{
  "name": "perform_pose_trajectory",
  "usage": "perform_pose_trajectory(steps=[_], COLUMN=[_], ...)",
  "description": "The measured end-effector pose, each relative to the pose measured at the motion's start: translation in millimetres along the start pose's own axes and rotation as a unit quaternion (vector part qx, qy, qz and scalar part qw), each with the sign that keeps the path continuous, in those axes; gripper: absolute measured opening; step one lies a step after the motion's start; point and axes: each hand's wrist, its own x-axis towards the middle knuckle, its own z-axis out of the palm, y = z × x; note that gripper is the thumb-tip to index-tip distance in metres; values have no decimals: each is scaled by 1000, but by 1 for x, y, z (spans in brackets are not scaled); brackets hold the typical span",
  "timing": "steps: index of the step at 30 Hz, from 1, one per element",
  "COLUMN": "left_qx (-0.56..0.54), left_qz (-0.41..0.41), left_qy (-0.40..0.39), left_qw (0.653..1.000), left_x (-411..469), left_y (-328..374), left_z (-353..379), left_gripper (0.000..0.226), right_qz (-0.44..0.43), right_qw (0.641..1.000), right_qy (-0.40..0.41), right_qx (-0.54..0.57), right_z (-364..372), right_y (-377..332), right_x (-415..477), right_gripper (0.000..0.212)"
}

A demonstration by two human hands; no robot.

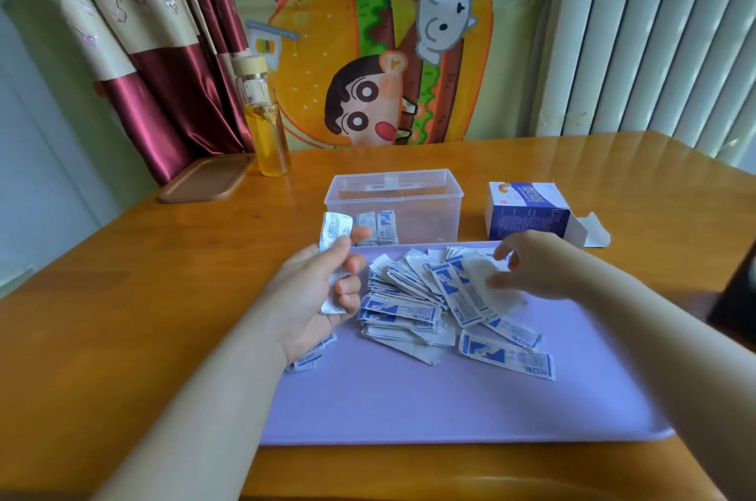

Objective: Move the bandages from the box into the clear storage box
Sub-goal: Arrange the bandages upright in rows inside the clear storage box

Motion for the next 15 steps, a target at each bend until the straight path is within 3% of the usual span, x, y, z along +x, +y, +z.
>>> perform_pose_trajectory(steps=[5,10,15], left_qx=[-2,2,13], left_qz=[-11,-14,-21], left_qy=[-11,-12,-9], left_qw=[1000,1000,1000], left_x=[2,2,3], left_y=[-2,-2,-6], left_z=[4,1,1], left_gripper=[25,24,24], right_qz=[38,30,64], right_qw=[994,992,984], right_qy=[-57,-59,-32], right_qx=[84,108,166], right_z=[13,12,5], right_y=[3,7,19], right_x=[0,1,0], right_gripper=[56,20,15])
